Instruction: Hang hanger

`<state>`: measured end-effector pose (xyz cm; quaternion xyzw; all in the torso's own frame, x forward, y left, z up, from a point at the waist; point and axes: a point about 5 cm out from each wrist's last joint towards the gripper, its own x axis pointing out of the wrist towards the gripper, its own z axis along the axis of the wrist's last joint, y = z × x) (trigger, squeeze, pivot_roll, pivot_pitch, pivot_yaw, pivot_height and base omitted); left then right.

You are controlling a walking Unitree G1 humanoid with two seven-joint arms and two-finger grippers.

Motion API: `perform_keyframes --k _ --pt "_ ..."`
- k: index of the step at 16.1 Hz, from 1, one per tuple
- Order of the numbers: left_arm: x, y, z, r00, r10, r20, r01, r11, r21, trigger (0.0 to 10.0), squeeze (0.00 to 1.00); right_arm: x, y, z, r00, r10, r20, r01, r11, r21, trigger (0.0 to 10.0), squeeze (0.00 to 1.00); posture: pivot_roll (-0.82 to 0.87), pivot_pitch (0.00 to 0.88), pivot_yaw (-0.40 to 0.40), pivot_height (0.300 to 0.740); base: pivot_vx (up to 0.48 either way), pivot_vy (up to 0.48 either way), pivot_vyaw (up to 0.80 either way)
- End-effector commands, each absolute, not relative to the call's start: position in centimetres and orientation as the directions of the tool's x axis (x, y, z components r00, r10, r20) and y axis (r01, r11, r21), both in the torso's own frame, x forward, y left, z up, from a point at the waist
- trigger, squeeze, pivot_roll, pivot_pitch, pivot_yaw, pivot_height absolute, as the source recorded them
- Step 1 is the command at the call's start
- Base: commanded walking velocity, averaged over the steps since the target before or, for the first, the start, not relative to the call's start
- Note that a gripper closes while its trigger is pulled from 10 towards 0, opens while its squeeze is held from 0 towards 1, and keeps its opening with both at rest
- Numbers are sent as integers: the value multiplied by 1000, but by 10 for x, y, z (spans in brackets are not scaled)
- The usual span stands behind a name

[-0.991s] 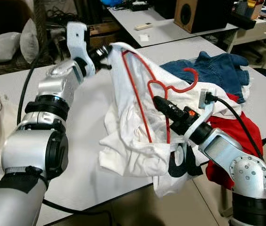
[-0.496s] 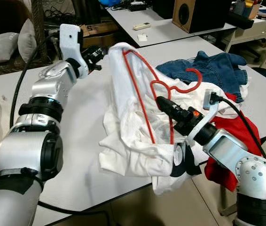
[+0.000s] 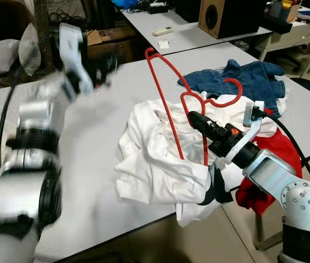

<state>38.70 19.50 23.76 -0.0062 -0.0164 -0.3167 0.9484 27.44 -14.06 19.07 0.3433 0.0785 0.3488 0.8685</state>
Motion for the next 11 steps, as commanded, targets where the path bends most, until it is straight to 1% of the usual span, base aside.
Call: perform_keyframes --k 1,2,3,4,5,6,8,9,10,11 --pt "382 194 236 791 -611 -11 611 790 44 10000 0 274 -145 204 743 649 165 -594 526 609 10000 0 -17 0 75 740 0 0 0" --pt "375 191 226 784 -619 -52 621 782 52 10000 0 275 -151 208 763 619 185 -595 561 576 10000 0 -12 0 70 740 0 0 0" --pt "369 183 213 777 -622 -91 626 779 24 10000 0 275 -159 213 805 564 183 -567 642 516 10000 0 -9 0 65 740 0 0 0" --pt "360 175 199 755 -641 -139 647 763 0 10000 0 276 -165 212 857 502 114 -506 779 371 10000 0 -16 0 70 740 0 0 0" --pt "354 169 193 735 -662 -146 667 745 -19 10000 0 276 -167 212 882 463 89 -468 834 293 10000 0 -23 0 74 740 0 0 0" --pt "337 151 190 705 -707 -57 697 706 -129 10000 0 274 -167 213 916 379 133 -399 898 188 10000 0 -32 0 86 740 0 0 0" --pt "324 133 191 679 -732 53 725 657 -209 10000 0 273 -164 217 911 335 239 -379 909 172 10000 0 -34 0 88 740 0 0 0" --pt "321 129 189 679 -732 57 724 654 -222 10000 0 273 -163 218 906 326 272 -375 914 155 10000 0 -36 0 87 740 0 0 0" --pt "316 119 170 701 -712 -44 701 699 -143 10000 0 278 -169 216 920 194 341 -281 932 229 10000 0 -30 0 69 740 0 0 0" --pt "316 118 161 724 -681 -111 680 731 -47 10000 0 280 -180 219 924 105 366 -204 949 242 10000 0 -27 0 60 740 0 0 0"
